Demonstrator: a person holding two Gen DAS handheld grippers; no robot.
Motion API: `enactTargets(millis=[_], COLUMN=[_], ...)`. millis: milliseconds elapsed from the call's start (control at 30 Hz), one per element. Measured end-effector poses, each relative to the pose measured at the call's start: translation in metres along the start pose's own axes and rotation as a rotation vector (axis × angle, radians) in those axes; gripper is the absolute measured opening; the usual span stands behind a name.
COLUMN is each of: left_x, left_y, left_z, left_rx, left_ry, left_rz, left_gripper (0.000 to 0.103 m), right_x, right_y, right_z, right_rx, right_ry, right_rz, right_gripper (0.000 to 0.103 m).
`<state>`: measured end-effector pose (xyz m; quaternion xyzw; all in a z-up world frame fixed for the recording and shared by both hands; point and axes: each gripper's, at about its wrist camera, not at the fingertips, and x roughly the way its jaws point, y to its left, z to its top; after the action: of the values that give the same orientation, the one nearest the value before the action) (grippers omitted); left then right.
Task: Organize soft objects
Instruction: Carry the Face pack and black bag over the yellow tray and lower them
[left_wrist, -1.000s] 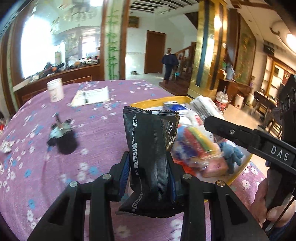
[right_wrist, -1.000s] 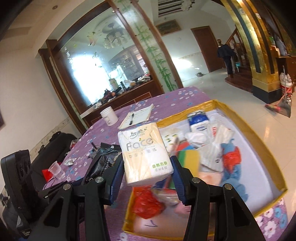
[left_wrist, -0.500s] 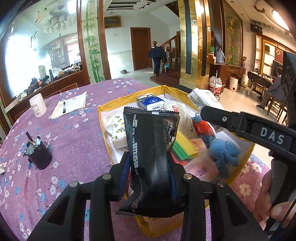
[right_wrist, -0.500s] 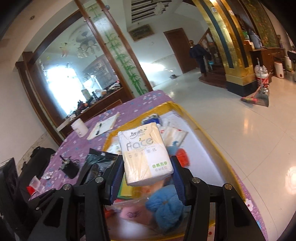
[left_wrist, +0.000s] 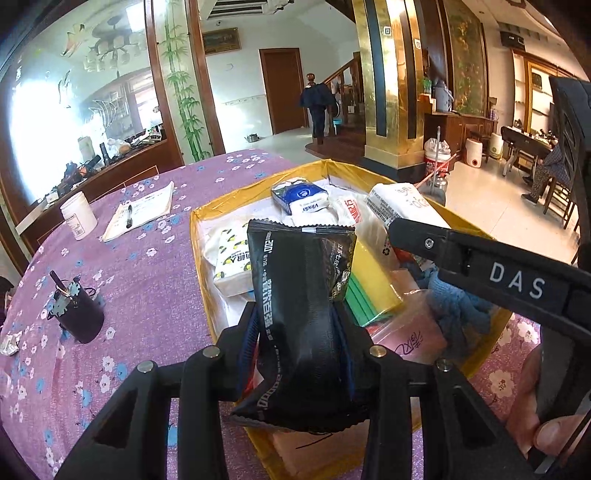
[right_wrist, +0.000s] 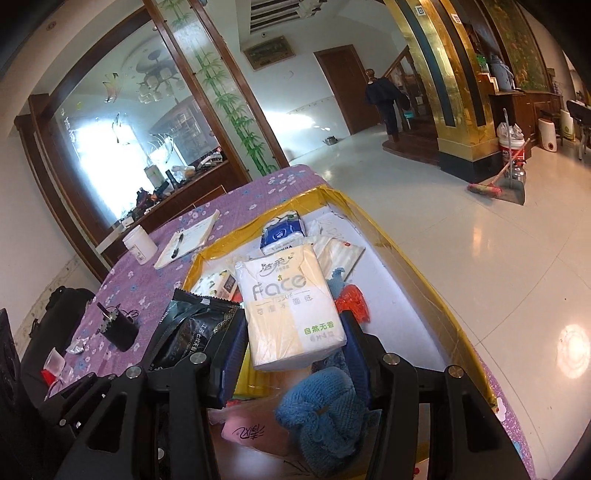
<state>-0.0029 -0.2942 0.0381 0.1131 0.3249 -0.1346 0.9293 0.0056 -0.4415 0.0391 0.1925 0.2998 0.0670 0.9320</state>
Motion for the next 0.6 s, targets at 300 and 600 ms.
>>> enactTargets(millis=[300,600], left_x=[0.0030,0.0062], left_y=[-0.0009,-0.0016], left_z=[0.0001,-0.0003], left_rx=[0.004,0.021], left_ry=[0.012,0.021], left_rz=[0.006,0.018], left_gripper=[0.039,0.040], right_x=[0.0050,0.0096], right_y=[0.0022,0.0056], right_z=[0.0006,0.0008], right_rx=[-0.006,-0.016], right_ry=[0.020,0.041], right_rz=[-0.022,-0.049], right_gripper=[0.054,0.055])
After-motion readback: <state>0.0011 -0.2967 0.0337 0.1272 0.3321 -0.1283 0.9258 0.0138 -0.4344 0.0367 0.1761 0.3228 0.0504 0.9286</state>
